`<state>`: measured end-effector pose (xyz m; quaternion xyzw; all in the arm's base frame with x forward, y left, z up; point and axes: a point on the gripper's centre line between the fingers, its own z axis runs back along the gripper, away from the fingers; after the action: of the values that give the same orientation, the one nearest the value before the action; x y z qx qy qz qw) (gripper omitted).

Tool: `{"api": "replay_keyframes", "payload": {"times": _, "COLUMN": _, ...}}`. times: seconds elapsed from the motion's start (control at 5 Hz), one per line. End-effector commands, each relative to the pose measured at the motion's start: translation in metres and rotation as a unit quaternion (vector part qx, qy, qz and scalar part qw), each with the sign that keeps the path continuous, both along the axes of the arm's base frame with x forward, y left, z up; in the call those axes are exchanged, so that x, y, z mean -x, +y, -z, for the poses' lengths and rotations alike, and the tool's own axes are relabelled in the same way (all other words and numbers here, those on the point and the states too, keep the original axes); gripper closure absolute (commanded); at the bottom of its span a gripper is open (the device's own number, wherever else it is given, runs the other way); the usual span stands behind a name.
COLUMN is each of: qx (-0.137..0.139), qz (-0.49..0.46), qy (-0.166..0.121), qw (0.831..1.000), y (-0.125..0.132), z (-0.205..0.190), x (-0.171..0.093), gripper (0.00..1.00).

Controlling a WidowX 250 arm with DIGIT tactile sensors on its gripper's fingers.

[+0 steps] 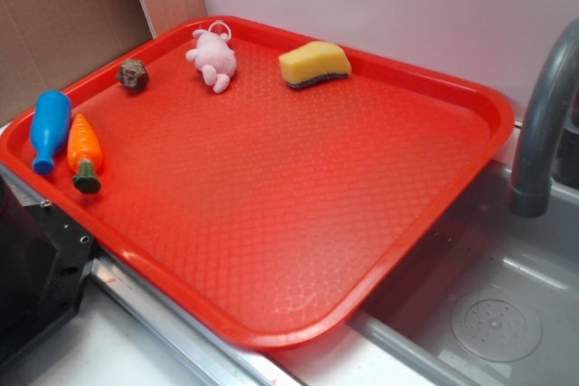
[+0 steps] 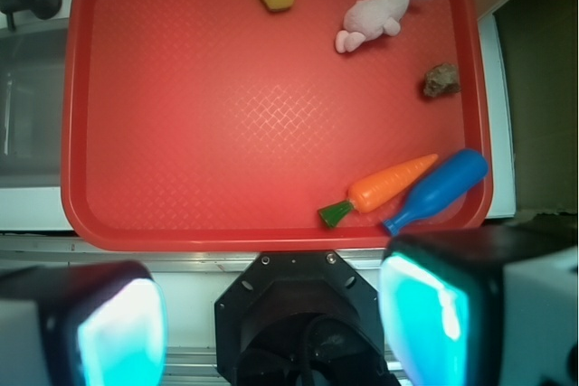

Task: Grab the pink bunny.

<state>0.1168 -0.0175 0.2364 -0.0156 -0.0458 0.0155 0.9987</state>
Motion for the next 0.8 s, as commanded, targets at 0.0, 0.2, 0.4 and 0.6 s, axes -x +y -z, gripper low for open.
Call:
{"api": "replay_keyframes", "payload": {"times": 0.0, "qx": 0.000, "qz": 0.000, "qy": 0.000, "qw": 1.000, "y": 0.000, "z": 0.000, "x": 0.000, "gripper": 0.00}}
{"api": "replay_keyframes", "payload": {"times": 0.2, "qx": -0.028, "qz": -0.064, "qy": 0.035, "qw": 0.997, "y": 0.032, "z": 0.050, "x": -0.024, "gripper": 0.00}}
{"api": "replay_keyframes", "payload": {"times": 0.4, "qx": -0.027, "qz": -0.168, "qy": -0.019, "qw": 0.985, "y": 0.070, "z": 0.086, "x": -0.072, "gripper": 0.00}}
{"api": "replay_keyframes", "payload": {"times": 0.6, "qx": -0.045, "qz": -0.249, "qy": -0.090, "qw": 0.963, "y": 0.105, "z": 0.107, "x": -0.107, "gripper": 0.00}}
